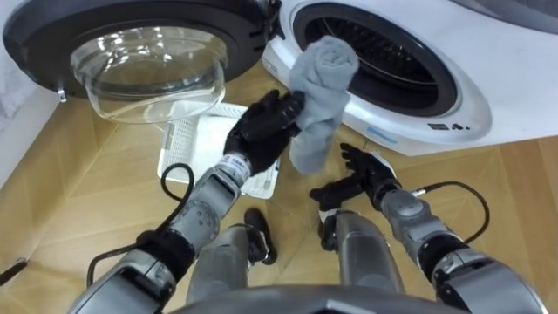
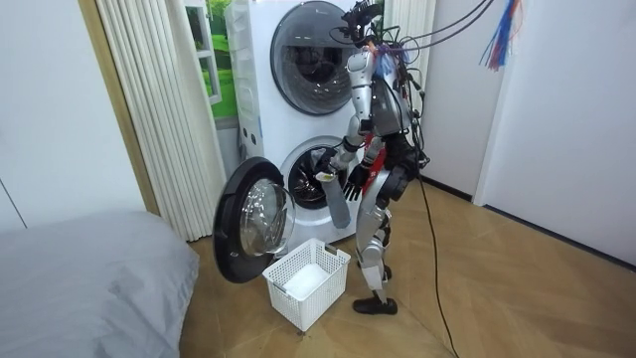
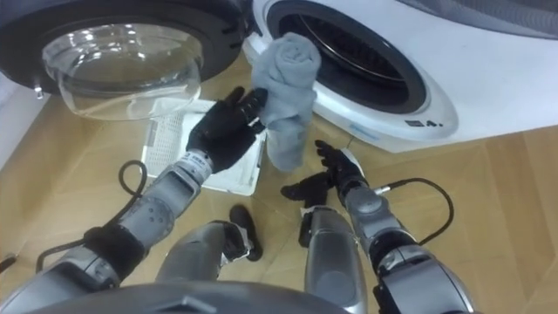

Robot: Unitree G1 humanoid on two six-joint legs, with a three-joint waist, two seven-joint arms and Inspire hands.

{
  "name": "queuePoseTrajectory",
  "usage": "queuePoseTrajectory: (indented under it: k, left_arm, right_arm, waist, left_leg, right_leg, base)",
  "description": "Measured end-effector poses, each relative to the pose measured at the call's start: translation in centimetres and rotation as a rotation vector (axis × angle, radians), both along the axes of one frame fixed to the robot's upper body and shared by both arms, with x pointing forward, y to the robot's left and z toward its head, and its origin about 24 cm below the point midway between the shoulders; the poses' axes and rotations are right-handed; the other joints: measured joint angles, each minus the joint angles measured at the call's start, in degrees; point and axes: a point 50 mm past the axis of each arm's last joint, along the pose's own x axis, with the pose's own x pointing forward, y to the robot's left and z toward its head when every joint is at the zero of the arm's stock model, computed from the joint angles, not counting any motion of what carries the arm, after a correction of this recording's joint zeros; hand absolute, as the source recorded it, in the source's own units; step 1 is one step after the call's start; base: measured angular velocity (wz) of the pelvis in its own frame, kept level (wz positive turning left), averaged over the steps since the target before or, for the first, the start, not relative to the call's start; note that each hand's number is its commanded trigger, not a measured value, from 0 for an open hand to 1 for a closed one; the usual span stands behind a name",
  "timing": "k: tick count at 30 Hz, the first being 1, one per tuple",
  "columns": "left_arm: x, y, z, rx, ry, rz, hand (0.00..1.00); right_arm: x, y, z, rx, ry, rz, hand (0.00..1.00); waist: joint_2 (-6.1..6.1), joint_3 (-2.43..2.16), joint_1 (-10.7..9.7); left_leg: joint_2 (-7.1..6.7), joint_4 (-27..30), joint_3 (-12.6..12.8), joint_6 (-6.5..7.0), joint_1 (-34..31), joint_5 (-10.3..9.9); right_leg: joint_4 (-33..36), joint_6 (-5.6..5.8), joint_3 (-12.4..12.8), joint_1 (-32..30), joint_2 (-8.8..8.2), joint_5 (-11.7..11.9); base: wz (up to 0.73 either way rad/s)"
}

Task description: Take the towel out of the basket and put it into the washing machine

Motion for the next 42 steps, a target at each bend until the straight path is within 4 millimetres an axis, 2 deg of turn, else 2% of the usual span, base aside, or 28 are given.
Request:
queuePoseTrajectory:
  k: [7,13,22,23,24,29,35,42]
  left_arm:
    - [-0.5,-1.1,0.3,-0.090,0.020,-0.040,1.00]
    - [-2.2,-2.6,0.7,-0.161,-0.005,-0.128,1.00]
    - [-3.6,-2.9,0.1,-0.199,0.025,-0.203,1.00]
    - [-3.7,-3.0,0.1,-0.200,0.027,-0.210,1.00]
    - [-3.7,-3.0,0.1,-0.201,0.028,-0.212,1.00]
    - [-4.2,-3.6,0.0,-0.212,0.048,-0.245,1.00]
    - [-4.8,-4.4,-0.1,-0.249,0.071,-0.255,1.00]
    - [-5.0,-4.9,0.0,-0.264,0.071,-0.268,1.00]
  right_arm:
    - [0.3,0.1,0.2,0.001,0.016,0.002,0.00]
    - [0.6,0.0,0.4,-0.014,0.000,-0.002,0.00]
    - [0.3,-0.4,0.2,-0.049,0.027,-0.005,0.00]
    - [0.3,-0.5,0.2,-0.051,0.026,-0.008,0.65]
    - [0.3,-0.5,0.2,-0.052,0.026,-0.009,1.00]
    - [0.1,-0.8,0.0,-0.075,0.045,-0.040,1.00]
    - [0.0,-1.3,-0.1,-0.128,0.047,-0.070,1.00]
    - [0.1,-1.9,0.0,-0.165,0.032,-0.105,1.00]
  waist:
    - [0.24,-0.16,0.08]
    - [0.89,-0.63,-0.29]
    - [0.96,-0.67,-0.62]
    - [0.99,-0.69,-0.54]
    - [1.03,-0.72,-0.46]
    - [1.81,-1.16,0.10]
    - [2.13,-1.19,0.32]
    - [2.34,-1.18,0.28]
  left_leg:
    - [-0.08,-0.14,0.01,-0.09,0.14,0.05]
    - [-0.21,-0.51,0.01,0.11,0.42,0.16]
    - [-0.13,-0.94,0.08,0.01,0.97,0.23]
    - [-0.12,-0.93,0.08,0.01,0.97,0.23]
    - [-0.12,-0.93,0.08,0.01,0.97,0.23]
    - [-0.22,-1.31,0.36,0.01,1.32,0.23]
    - [-0.99,-3.56,1.39,-0.14,3.08,0.93]
    - [-0.97,-4.37,1.35,-0.36,3.19,1.37]
  right_leg:
    - [0.13,-0.02,0.12,-0.01,0.00,-0.02]
    - [0.57,0.12,0.10,0.00,-0.48,-0.16]
    - [0.26,0.07,0.17,0.41,-0.27,-0.17]
    - [0.22,0.07,0.16,0.43,-0.28,-0.18]
    - [0.17,0.07,0.15,0.45,-0.27,-0.18]
    - [-0.01,0.11,0.32,0.59,-0.28,-0.19]
    - [-0.05,0.13,1.06,0.91,-0.51,-0.29]
    - [-1.01,-0.02,0.77,1.10,-0.31,-0.16]
  base:
    - [0.00]
    - [0.01]
    - [0.00]
    - [0.00]
    - [0.00]
    - [-0.01]
    - [-0.05]
    - [0.00]
